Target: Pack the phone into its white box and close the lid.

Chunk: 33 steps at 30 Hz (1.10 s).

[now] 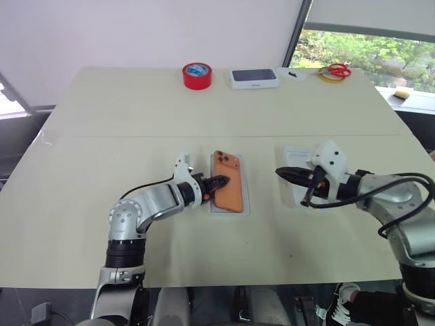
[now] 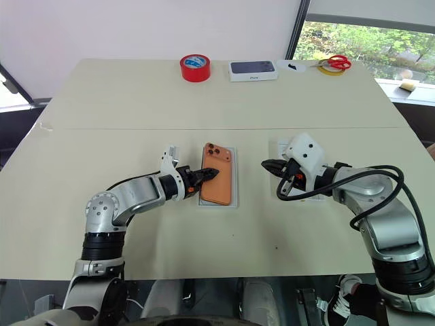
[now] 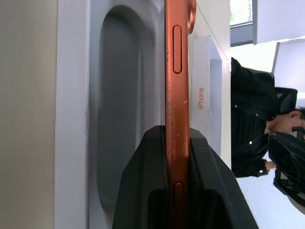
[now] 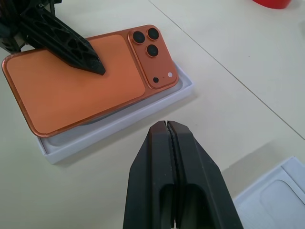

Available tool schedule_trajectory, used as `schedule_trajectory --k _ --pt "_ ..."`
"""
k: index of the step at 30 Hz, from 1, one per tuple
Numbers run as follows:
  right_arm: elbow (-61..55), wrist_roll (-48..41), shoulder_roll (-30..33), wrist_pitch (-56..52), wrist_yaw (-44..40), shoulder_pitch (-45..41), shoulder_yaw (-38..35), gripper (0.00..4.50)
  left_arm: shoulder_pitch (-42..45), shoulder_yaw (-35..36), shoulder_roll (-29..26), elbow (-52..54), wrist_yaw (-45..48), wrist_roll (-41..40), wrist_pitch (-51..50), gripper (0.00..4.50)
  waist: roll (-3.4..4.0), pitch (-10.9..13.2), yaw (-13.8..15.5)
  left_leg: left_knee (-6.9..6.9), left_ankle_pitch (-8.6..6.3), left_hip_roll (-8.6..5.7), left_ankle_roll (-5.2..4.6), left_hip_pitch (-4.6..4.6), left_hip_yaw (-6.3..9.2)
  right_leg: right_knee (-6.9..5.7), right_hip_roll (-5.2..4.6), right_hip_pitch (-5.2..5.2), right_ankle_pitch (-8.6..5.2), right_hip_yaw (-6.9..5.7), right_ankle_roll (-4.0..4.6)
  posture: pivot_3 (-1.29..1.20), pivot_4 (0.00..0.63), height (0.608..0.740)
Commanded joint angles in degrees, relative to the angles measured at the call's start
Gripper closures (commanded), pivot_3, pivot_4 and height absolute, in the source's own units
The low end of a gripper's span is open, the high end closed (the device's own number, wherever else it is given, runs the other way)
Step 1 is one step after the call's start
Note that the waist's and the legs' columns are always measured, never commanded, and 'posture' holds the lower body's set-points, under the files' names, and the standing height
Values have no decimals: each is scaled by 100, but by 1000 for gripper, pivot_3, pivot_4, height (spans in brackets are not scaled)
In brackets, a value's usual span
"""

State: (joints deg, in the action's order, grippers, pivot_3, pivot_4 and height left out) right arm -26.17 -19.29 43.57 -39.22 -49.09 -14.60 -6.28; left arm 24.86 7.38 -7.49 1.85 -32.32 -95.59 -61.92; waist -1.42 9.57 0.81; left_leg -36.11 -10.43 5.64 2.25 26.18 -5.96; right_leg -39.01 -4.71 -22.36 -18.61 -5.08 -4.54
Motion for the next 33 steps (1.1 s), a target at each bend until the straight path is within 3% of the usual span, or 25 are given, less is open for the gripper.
schedule_trajectory --k 1,5,8,14,20,23,27,30,33 --pt "-83 -64 86 144 48 -45 -105 4500 39 -50 -61 80 188 -111 61 2185 0 0 -1 0 0 0 0 0 0 0 0 0 0 0 0 0 150 730" --pt "-59 -56 125 192 59 -54 -70 4500 54 -9 -284 172 219 -306 35 228 0 0 -2 -1 0 0 0 -1 0 0 0 2 0 0 0 0 150 730" --pt "-47 -53 124 215 65 -80 -31 4500 55 34 -567 291 256 -546 45 228 1 -1 -19 2 0 1 0 -6 2 0 1 3 0 1 0 0 150 730" --pt "18 -18 119 293 59 -154 79 4500 61 -197 -1635 735 735 -403 -362 228 4 0 0 3 0 1 0 -5 2 0 0 1 0 1 0 0 150 730" --pt "137 130 93 342 111 -335 395 4500 209 -183 -2100 904 1218 88 -200 228 4 0 -5 4 0 1 0 -3 1 1 -1 1 -1 0 1 0 150 730" --pt "278 488 90 268 312 -476 807 4500 251 -175 -2304 1045 1599 891 -20 1017 4 0 -12 4 0 1 0 -3 -2 1 0 0 -1 0 1 0 150 730" --pt "702 884 -251 -376 878 -851 1372 4500 294 -1283 -3202 1598 2835 2991 186 2945 8 2 -17 9 1 2 3 -3 -15 1 3 -7 -1 0 1 0 150 730" --pt "865 1204 -483 -506 1153 -998 1758 4500 352 -1722 -3180 1482 3292 3794 367 4428 13 4 7 10 1 1 5 -1 -21 2 0 -11 -1 0 2 0 150 730" --pt "891 1367 -705 -638 1359 -1071 1961 4500 449 -1926 -2887 1280 3556 4254 320 4475 12 4 3 4 1 1 4 22 -16 2 -2 -25 0 -2 1 0 150 730"
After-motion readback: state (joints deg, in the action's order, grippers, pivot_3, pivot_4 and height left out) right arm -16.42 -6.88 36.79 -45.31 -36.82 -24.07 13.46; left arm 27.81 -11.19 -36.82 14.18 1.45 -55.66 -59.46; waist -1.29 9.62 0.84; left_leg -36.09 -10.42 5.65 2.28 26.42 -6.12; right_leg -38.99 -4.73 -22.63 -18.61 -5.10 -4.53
